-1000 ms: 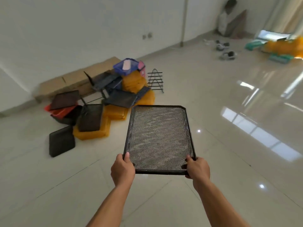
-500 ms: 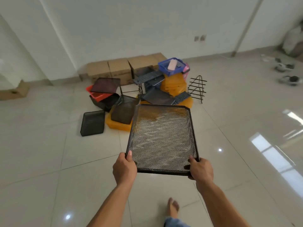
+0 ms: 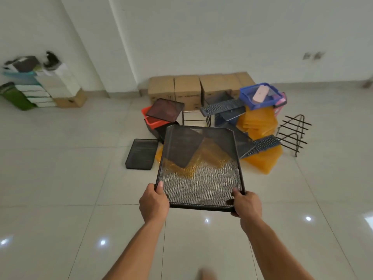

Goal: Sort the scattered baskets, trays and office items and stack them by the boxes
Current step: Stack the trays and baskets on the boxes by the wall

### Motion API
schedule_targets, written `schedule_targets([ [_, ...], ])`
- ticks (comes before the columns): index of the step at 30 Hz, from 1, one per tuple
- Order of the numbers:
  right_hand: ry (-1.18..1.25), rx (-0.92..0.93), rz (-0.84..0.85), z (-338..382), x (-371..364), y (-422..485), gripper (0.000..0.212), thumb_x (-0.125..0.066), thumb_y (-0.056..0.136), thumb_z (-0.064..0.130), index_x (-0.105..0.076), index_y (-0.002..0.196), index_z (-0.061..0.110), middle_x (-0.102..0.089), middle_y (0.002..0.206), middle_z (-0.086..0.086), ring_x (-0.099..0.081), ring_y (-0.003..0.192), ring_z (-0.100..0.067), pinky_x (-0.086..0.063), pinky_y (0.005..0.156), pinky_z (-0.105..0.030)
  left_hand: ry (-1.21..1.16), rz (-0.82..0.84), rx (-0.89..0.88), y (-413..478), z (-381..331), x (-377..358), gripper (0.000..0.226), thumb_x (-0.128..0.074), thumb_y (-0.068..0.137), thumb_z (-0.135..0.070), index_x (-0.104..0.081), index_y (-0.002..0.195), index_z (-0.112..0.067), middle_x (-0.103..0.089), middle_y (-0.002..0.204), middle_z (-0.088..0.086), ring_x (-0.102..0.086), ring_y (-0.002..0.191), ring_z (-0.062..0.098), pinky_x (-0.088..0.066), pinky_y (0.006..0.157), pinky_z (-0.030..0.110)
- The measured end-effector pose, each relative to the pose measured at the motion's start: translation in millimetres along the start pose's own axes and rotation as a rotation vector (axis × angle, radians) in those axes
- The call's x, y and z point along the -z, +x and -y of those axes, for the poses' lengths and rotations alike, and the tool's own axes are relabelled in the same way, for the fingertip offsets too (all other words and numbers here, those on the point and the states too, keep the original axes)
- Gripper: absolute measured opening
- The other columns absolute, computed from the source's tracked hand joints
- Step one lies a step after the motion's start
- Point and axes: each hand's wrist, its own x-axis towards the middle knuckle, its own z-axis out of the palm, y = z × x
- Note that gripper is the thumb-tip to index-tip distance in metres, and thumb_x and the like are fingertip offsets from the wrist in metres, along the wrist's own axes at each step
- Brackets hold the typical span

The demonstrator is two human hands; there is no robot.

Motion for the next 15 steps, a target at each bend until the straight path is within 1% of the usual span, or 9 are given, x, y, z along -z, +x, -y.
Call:
schedule_targets([
  [2,-0.012,0.010,0.036,17,-11,13,0.027,-0.060,0.101,0.033,-0.070,0.091,0.010,-0.075,0.071,-0.006,-0.071,0.069,-0.023,-0.055,0.048,-0.029,-0.004,-0.023,0.013,16,-8,-1,0.039,-0.040,0.106,-0.041,-0.053,0.086,-0.011,-0.056,0.080,0.002,-0.050,0.068,0.018,-0.030,0.053,0.031],
  [4,-0.027,0.012,0.057,32,-22,24,0.026,-0.060,0.101,0.033,-0.070,0.089,0.011,-0.074,0.066,-0.003,-0.071,0.068,-0.024,-0.057,0.050,-0.031,-0.012,-0.040,0.022,32,-16,-2,0.039,-0.040,0.106,-0.041,-0.053,0.085,-0.011,-0.055,0.077,0.001,-0.048,0.067,0.017,-0.028,0.053,0.031],
  [7,-0.054,0.010,0.064,53,-40,42,0.029,-0.061,0.101,0.035,-0.070,0.089,0.010,-0.074,0.071,-0.007,-0.071,0.069,-0.025,-0.062,0.057,-0.037,-0.008,-0.055,0.041,59,-25,-6,0.037,-0.041,0.106,-0.039,-0.053,0.086,-0.011,-0.050,0.076,-0.002,-0.044,0.068,0.016,-0.026,0.054,0.031],
  [9,-0.053,0.015,0.061,67,-54,53,0.030,-0.061,0.101,0.035,-0.070,0.089,0.009,-0.073,0.073,-0.007,-0.071,0.069,-0.025,-0.061,0.055,-0.036,-0.007,-0.059,0.053,79,-31,-9,0.036,-0.041,0.106,-0.039,-0.054,0.088,-0.010,-0.052,0.079,0.000,-0.045,0.070,0.016,-0.027,0.055,0.030],
  [12,-0.057,0.019,0.042,89,-76,67,0.029,-0.060,0.101,0.036,-0.069,0.090,0.011,-0.073,0.073,-0.006,-0.070,0.069,-0.023,-0.057,0.049,-0.030,-0.023,-0.057,0.059,112,-38,-13,0.037,-0.042,0.106,-0.040,-0.053,0.088,-0.010,-0.052,0.081,0.001,-0.046,0.071,0.016,-0.029,0.057,0.030],
  [15,-0.056,0.001,0.022,111,-103,80,0.029,-0.060,0.101,0.036,-0.069,0.090,0.011,-0.074,0.074,-0.008,-0.071,0.070,-0.024,-0.057,0.050,-0.031,-0.033,-0.042,0.046,152,-44,-15,0.034,-0.043,0.105,-0.040,-0.052,0.088,-0.013,-0.051,0.082,-0.001,-0.047,0.074,0.017,-0.032,0.062,0.030],
])
